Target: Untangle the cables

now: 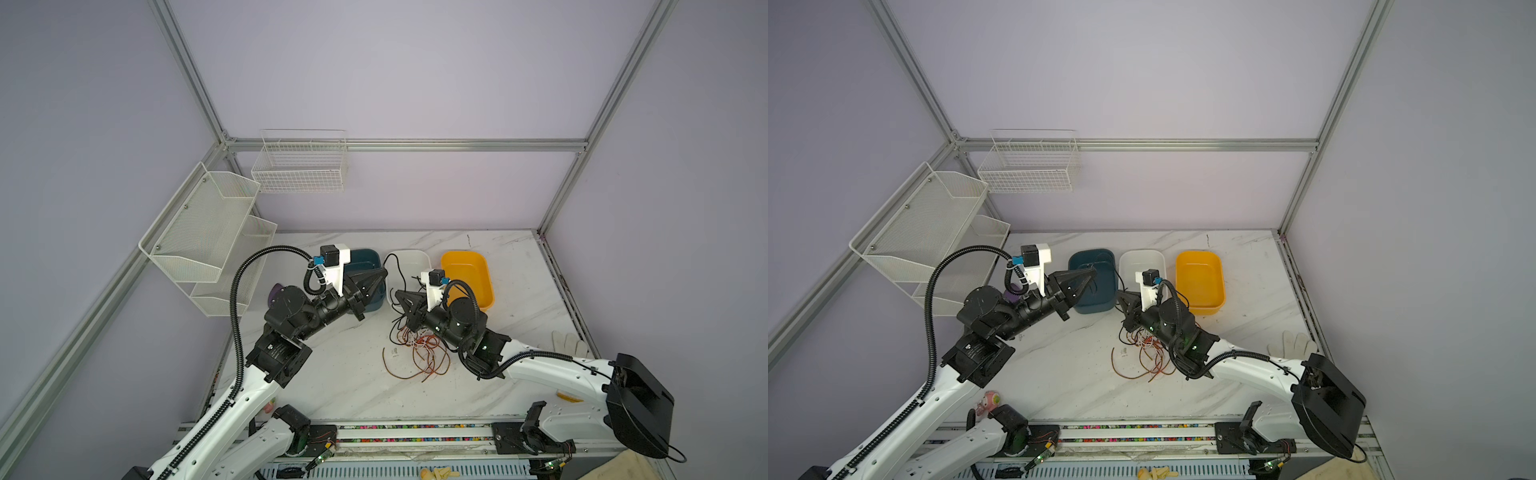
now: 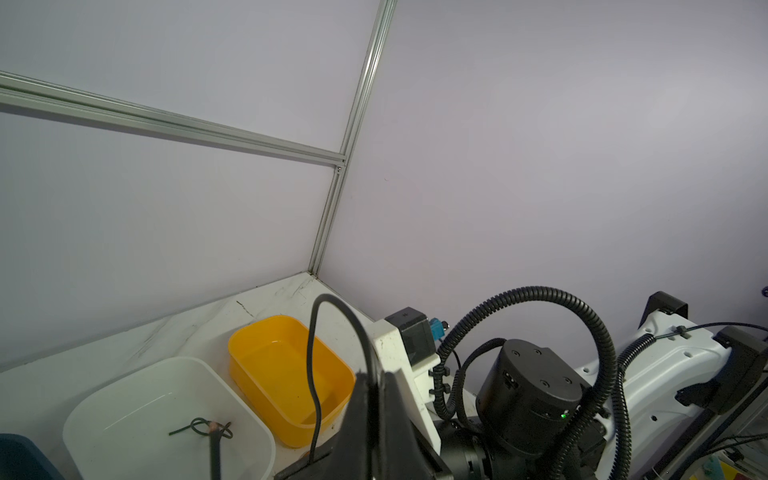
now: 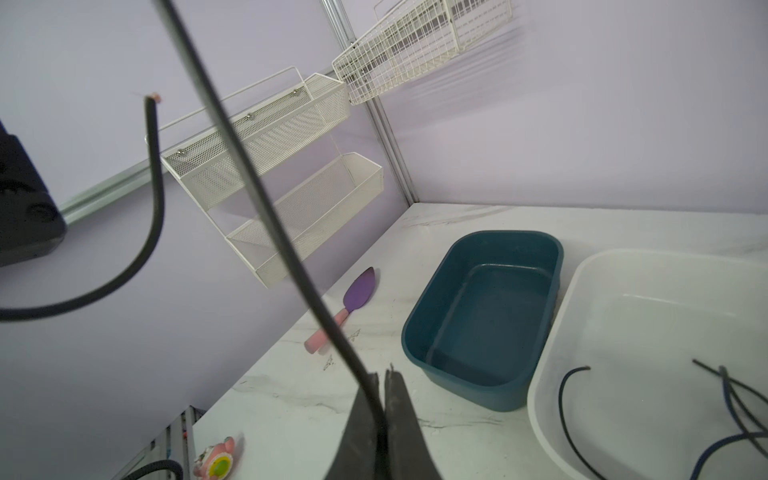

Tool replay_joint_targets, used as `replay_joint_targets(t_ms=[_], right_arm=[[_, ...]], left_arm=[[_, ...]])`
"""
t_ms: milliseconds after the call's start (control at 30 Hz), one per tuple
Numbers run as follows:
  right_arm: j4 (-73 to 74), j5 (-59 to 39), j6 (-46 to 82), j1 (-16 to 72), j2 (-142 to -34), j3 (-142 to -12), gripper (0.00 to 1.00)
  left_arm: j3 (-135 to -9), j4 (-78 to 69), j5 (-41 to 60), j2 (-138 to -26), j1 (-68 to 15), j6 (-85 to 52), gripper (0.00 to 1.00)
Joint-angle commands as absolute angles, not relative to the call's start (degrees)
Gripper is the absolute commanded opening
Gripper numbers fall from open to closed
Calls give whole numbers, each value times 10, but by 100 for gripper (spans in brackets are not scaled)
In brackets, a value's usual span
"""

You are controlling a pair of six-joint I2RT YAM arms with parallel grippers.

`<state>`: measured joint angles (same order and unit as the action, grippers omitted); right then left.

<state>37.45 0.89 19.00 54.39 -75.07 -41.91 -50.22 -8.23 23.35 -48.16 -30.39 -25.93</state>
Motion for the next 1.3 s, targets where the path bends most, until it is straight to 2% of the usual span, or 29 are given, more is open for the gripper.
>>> replay_joint_targets(t_ms=[0,300,633,967,1133,1267], right_arm=[[367,26,180,547,-726,-434,0],[291,66,152,547,-673,-487,0],[208,100,123,547,-637,-568,0],[151,92,103,547,-631,-637,0],[116,124,102,547,-647,-666,0],[77,144,128,547,-683,-705,0]], left_arm=[[-486,-103,227,-475,-301,-256,0],[-499,-72,204,-486,-300,-242,0],[-512,-49,206,-511,-298,-236,16],[-515,-46,213,-518,-299,-233,39],[-526,-22,193,-513,-299,-209,63],[-539,16,146,-506,-298,-164,72]])
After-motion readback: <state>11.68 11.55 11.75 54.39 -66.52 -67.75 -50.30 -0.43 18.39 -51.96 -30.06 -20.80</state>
